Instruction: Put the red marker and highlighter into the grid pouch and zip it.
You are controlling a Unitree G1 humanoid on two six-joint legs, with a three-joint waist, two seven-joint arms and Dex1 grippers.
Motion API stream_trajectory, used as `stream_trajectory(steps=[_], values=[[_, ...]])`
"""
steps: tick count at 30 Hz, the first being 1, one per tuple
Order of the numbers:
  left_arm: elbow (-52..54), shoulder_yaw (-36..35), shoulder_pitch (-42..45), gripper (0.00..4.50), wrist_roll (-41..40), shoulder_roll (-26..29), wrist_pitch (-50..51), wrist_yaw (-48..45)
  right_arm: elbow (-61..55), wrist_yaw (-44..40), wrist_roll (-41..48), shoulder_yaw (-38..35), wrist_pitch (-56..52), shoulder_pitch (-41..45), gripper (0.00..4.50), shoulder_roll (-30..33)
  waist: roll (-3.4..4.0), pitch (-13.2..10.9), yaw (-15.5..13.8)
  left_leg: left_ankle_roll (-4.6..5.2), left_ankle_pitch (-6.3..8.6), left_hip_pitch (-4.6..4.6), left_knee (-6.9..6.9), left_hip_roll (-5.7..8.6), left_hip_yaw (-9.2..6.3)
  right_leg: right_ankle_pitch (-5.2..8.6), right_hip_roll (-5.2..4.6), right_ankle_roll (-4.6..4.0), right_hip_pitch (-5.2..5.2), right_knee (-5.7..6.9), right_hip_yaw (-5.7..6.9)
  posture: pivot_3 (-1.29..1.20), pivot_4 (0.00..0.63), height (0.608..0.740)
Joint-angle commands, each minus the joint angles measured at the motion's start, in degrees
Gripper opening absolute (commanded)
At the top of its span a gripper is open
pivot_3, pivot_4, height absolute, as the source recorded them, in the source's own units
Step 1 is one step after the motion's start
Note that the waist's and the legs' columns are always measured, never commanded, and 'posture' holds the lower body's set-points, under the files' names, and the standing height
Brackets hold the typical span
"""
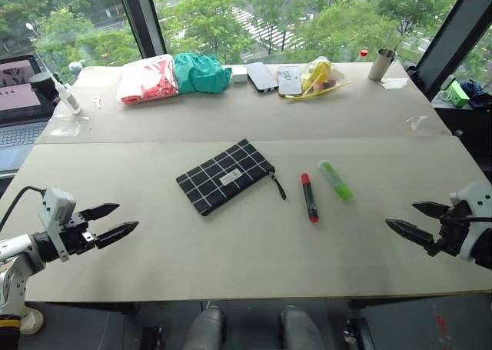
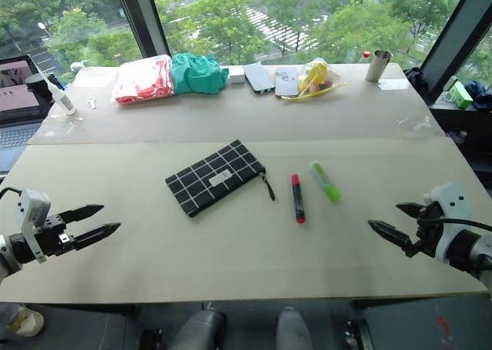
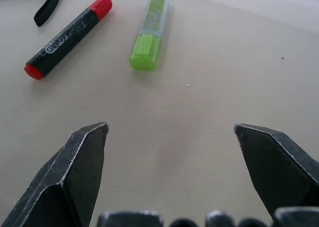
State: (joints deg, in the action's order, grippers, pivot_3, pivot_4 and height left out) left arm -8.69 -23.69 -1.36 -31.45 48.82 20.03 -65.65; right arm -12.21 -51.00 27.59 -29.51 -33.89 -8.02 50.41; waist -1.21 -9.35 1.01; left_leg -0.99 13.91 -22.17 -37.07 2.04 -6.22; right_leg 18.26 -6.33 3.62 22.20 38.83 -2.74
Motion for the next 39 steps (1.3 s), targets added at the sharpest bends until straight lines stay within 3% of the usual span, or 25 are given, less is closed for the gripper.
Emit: stream_trajectory(steps=[1, 6, 11, 17, 23, 26, 31, 39], values=[[1.7, -1.2, -0.3, 4.5, 0.0, 0.2, -0.6, 0.5, -0.5, -0.2, 0.1, 0.3, 0.4, 1.0, 4.48, 0.7, 0.0, 0.0, 0.0, 0.0, 0.0, 0.0, 0.0, 0.0, 0.0, 0.0, 0.0, 0.0, 0.0, 0.0, 0.0, 0.0, 0.15, 0.74], [5.0, 0.5, -2.0, 4.5, 2.7, 1.1, -1.3, 1.7, 1.7, -1.0, -0.9, 2.9, 0.5, 3.1, 4.48, 2.1, 0.0, 0.0, 0.1, 0.0, 0.0, 0.01, 0.01, -0.01, 0.01, 0.0, 0.0, 0.0, 0.01, 0.01, -0.01, 0.0, 0.15, 0.74], [1.8, 3.1, 3.2, 4.5, 3.8, 1.7, -2.7, -0.6, 2.7, -1.6, 0.1, 4.0, -1.1, 6.5, 4.48, 3.1, 0.0, 0.0, -0.3, 0.0, 0.0, -0.01, -0.05, 0.02, 0.0, 0.0, 0.0, 0.0, -0.01, 0.02, 0.0, 0.0, 0.15, 0.74], [-1.9, 6.7, 5.0, 4.5, 11.2, 1.9, -20.3, -5.0, 0.5, -2.2, 2.0, 5.2, -2.4, 8.6, 4.48, 2.4, 0.0, 0.0, 0.0, 0.0, 0.0, -0.01, -0.04, 0.0, 0.0, 0.0, 0.0, 0.0, 0.02, 0.03, 0.01, 0.0, 0.15, 0.74], [-6.3, 6.6, 12.3, 4.5, 10.6, -0.9, -34.9, -7.4, -2.0, 0.8, 6.5, 7.9, -7.9, 16.2, 2.82, -0.3, 0.0, 0.0, 0.0, -0.02, -0.01, -0.01, -0.07, -0.01, 0.02, -0.02, 0.0, -0.03, 0.02, 0.04, 0.01, 0.0, 0.15, 0.74], [-10.3, 7.9, 14.3, 4.5, 12.5, -0.9, -40.6, -8.3, -3.8, 0.8, 8.0, 11.0, -9.2, 19.0, 1.67, -1.4, 0.0, 0.0, 0.0, -0.02, -0.01, -0.02, -0.07, -0.01, 0.0, -0.02, 0.0, -0.03, 0.03, 0.05, 0.05, 0.0, 0.15, 0.74], [-15.0, 10.4, 17.2, 4.5, 14.3, -0.9, -45.3, -9.0, -5.9, 0.8, 7.4, 21.3, -8.9, 26.9, 0.07, -5.7, -0.01, 0.0, 0.6, -0.01, -0.01, -0.06, -0.09, -0.01, 0.0, -0.03, 0.02, -0.03, 0.1, 0.08, 0.08, 0.0, 0.15, 0.74], [-19.8, 15.3, 20.7, 4.5, 18.4, -0.9, -50.9, -9.1, 8.8, 6.8, -4.9, 36.5, -2.0, 45.9, 0.07, -19.7, 0.0, 0.0, 1.8, -0.02, -0.02, -0.09, -0.18, -0.01, -0.09, -0.03, 0.03, -0.03, 0.2, 0.21, 0.19, 0.0, 0.15, 0.74]])
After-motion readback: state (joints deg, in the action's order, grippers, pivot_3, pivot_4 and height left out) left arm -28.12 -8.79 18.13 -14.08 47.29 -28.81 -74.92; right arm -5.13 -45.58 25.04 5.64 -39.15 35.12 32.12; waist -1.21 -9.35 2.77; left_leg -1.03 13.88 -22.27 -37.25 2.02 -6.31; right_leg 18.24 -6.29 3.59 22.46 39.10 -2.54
